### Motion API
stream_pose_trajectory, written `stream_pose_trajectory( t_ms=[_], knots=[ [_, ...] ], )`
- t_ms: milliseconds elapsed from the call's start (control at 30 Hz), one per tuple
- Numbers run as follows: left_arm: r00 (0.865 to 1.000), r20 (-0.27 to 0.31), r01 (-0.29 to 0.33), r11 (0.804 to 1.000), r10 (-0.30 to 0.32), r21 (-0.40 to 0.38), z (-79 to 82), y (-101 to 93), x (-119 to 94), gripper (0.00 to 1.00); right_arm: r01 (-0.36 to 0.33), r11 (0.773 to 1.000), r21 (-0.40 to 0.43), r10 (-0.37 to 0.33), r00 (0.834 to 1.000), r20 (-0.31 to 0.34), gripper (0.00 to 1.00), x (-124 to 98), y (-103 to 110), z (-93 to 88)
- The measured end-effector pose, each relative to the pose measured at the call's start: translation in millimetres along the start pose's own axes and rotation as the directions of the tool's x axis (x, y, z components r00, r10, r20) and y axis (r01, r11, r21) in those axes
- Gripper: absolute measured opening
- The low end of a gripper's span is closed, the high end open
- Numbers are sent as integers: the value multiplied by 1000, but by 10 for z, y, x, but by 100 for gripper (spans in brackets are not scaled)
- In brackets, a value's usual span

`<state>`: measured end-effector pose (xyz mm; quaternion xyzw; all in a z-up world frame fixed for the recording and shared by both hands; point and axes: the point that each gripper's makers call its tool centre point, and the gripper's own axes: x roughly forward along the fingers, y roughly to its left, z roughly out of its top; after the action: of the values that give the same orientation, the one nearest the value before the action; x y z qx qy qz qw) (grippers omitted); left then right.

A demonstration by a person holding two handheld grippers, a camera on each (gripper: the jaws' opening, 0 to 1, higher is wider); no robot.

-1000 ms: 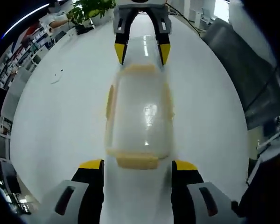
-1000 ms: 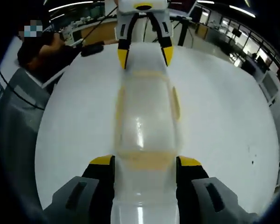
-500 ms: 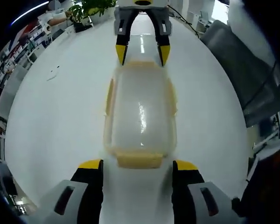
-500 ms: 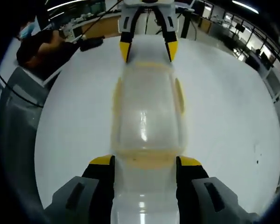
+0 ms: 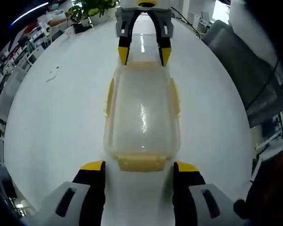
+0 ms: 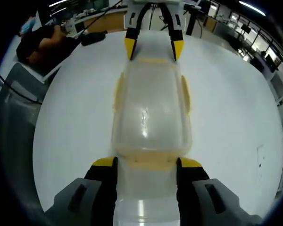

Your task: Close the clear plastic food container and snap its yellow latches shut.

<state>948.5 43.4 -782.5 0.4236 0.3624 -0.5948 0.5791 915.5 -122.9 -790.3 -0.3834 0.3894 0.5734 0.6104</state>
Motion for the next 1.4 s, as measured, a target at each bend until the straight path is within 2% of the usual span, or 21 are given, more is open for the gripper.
stream_pose_trajectory(
  t_ms=[433,633,1067,1400],
  knots=[
    [1000,-11,7,1000,-7,30,9,-5,78,49,-3,1000,12,3,1000,2,45,21,-18,28],
    [1000,7,21,1000,-21,20,51,-5,88,44,-6,1000,15,6,1000,6,44,30,-55,40],
    [999,2,32,999,-32,19,24,-26,72,41,-6,1000,14,6,1000,1,39,32,-75,38],
    [999,-5,38,999,-38,13,18,-29,75,39,-6,1000,19,6,1000,2,38,37,-85,29]
  ],
)
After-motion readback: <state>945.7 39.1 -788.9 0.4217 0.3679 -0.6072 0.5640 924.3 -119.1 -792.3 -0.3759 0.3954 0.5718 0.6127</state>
